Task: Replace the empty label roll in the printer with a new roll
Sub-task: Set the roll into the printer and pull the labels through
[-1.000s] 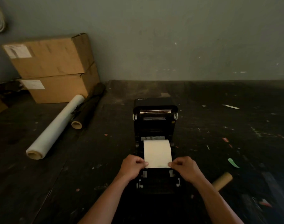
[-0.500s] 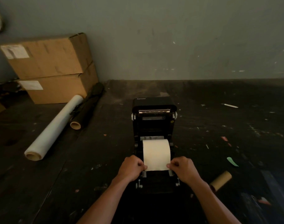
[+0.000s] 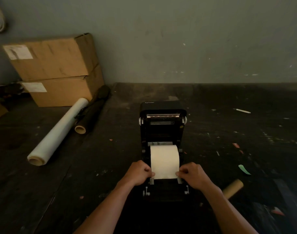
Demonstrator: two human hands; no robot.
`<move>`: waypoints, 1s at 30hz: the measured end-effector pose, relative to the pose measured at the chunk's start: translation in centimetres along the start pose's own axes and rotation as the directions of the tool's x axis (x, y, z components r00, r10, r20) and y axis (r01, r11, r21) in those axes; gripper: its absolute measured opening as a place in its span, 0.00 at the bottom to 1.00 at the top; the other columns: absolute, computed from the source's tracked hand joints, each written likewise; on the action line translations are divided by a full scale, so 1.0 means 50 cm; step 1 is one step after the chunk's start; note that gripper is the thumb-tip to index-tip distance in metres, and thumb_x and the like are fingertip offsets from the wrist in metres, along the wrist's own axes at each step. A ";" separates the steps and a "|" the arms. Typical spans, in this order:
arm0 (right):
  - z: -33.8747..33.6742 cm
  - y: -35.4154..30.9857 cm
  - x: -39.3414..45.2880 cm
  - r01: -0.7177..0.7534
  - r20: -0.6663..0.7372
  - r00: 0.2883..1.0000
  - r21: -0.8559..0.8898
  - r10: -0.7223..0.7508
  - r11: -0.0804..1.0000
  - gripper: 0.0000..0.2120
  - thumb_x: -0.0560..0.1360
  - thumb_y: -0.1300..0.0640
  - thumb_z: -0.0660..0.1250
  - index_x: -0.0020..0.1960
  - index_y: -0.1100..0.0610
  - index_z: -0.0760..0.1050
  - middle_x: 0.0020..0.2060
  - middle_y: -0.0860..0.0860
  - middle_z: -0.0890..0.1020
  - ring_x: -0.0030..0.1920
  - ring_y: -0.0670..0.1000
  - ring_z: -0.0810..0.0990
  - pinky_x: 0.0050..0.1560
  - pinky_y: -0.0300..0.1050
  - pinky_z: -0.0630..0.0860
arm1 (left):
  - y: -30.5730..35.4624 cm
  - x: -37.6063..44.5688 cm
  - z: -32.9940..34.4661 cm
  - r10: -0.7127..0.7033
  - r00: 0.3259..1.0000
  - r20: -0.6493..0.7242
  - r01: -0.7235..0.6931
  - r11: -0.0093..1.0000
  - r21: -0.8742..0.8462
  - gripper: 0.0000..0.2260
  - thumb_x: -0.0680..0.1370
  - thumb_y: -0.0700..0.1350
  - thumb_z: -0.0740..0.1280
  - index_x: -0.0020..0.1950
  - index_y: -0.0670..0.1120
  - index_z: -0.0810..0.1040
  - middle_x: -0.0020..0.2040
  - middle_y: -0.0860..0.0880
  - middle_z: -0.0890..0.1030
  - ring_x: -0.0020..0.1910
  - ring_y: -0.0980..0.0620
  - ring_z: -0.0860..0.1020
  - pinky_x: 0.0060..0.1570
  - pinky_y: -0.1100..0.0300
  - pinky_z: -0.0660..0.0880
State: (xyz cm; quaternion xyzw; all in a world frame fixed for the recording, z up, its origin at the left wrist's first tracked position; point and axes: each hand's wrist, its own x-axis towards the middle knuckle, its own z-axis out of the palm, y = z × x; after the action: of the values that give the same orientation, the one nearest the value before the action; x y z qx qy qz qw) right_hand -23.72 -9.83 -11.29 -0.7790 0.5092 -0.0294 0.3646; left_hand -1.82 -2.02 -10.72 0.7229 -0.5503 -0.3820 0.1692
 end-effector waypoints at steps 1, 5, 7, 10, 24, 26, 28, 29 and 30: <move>-0.002 0.000 0.002 0.001 0.024 1.000 -0.009 -0.001 1.000 0.06 0.76 0.51 0.66 0.43 0.50 0.79 0.41 0.47 0.81 0.42 0.44 0.80 0.40 0.35 0.73 | 0.000 0.000 -0.003 0.001 1.000 0.012 -0.001 1.000 0.003 0.12 0.76 0.48 0.69 0.33 0.53 0.79 0.31 0.56 0.77 0.32 0.60 0.75 0.35 0.64 0.69; -0.005 -0.003 0.008 0.002 0.058 0.998 -0.074 0.002 0.997 0.07 0.76 0.51 0.65 0.45 0.52 0.79 0.42 0.49 0.81 0.42 0.45 0.81 0.45 0.39 0.76 | -0.001 0.005 -0.009 0.007 1.000 0.021 -0.008 0.999 0.036 0.11 0.76 0.48 0.70 0.32 0.54 0.79 0.30 0.57 0.77 0.30 0.63 0.74 0.33 0.66 0.68; -0.002 -0.003 0.007 0.015 0.041 0.999 -0.101 -0.011 0.995 0.06 0.76 0.51 0.64 0.44 0.50 0.78 0.42 0.47 0.80 0.42 0.44 0.80 0.44 0.38 0.76 | 0.000 0.006 -0.008 0.007 1.000 0.016 -0.008 0.999 0.041 0.11 0.76 0.48 0.70 0.33 0.54 0.79 0.31 0.58 0.77 0.31 0.63 0.75 0.33 0.67 0.67; 0.003 -0.002 0.001 0.034 0.019 0.999 -0.122 -0.032 0.992 0.05 0.77 0.51 0.64 0.42 0.47 0.75 0.41 0.46 0.79 0.41 0.43 0.79 0.40 0.35 0.73 | -0.005 0.004 -0.001 0.016 1.000 -0.004 -0.016 1.000 0.024 0.10 0.76 0.48 0.69 0.35 0.54 0.80 0.32 0.57 0.78 0.31 0.62 0.76 0.34 0.65 0.69; -0.010 -0.004 0.005 0.082 0.066 0.995 -0.154 -0.073 0.985 0.08 0.77 0.51 0.63 0.39 0.46 0.73 0.40 0.44 0.77 0.41 0.43 0.78 0.41 0.35 0.72 | -0.011 -0.004 0.003 0.011 1.000 -0.002 -0.011 1.000 -0.008 0.05 0.77 0.48 0.68 0.44 0.50 0.82 0.39 0.57 0.79 0.39 0.61 0.77 0.38 0.66 0.69; -0.012 -0.005 0.006 0.089 0.079 0.994 -0.178 -0.076 0.980 0.07 0.77 0.51 0.63 0.40 0.45 0.73 0.40 0.44 0.76 0.41 0.42 0.77 0.41 0.35 0.71 | -0.011 -0.006 0.005 0.001 1.000 0.005 -0.001 1.000 -0.028 0.06 0.77 0.49 0.68 0.40 0.53 0.81 0.37 0.56 0.79 0.38 0.61 0.77 0.37 0.65 0.69; -0.015 -0.004 0.007 0.096 0.097 0.992 -0.183 -0.079 0.978 0.07 0.77 0.51 0.63 0.41 0.46 0.73 0.41 0.44 0.76 0.42 0.42 0.77 0.43 0.36 0.71 | -0.010 -0.005 0.005 -0.006 1.000 0.001 0.006 1.000 -0.023 0.11 0.76 0.50 0.68 0.34 0.54 0.79 0.33 0.56 0.78 0.35 0.61 0.76 0.35 0.64 0.68; -0.015 -0.002 0.007 0.097 0.101 0.992 -0.176 -0.080 0.979 0.07 0.77 0.51 0.63 0.41 0.46 0.73 0.42 0.44 0.76 0.43 0.43 0.77 0.44 0.36 0.71 | -0.010 -0.003 0.006 -0.008 1.000 0.000 0.008 1.000 -0.014 0.12 0.77 0.50 0.68 0.33 0.54 0.78 0.32 0.57 0.77 0.34 0.61 0.75 0.34 0.64 0.68; -0.015 -0.001 0.007 0.096 0.103 0.992 -0.169 -0.079 0.981 0.07 0.77 0.51 0.63 0.41 0.46 0.73 0.42 0.45 0.76 0.43 0.43 0.77 0.44 0.37 0.71 | -0.009 -0.002 0.006 -0.009 1.000 0.001 0.009 1.000 -0.007 0.12 0.77 0.49 0.68 0.32 0.55 0.78 0.32 0.57 0.77 0.33 0.62 0.75 0.34 0.65 0.67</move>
State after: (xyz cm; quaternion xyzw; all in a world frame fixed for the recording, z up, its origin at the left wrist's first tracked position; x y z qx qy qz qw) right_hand -23.81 -10.51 -10.81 -0.8301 0.4570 0.0366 0.3175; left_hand -1.76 -1.73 -11.19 0.7247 -0.5457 -0.3851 0.1697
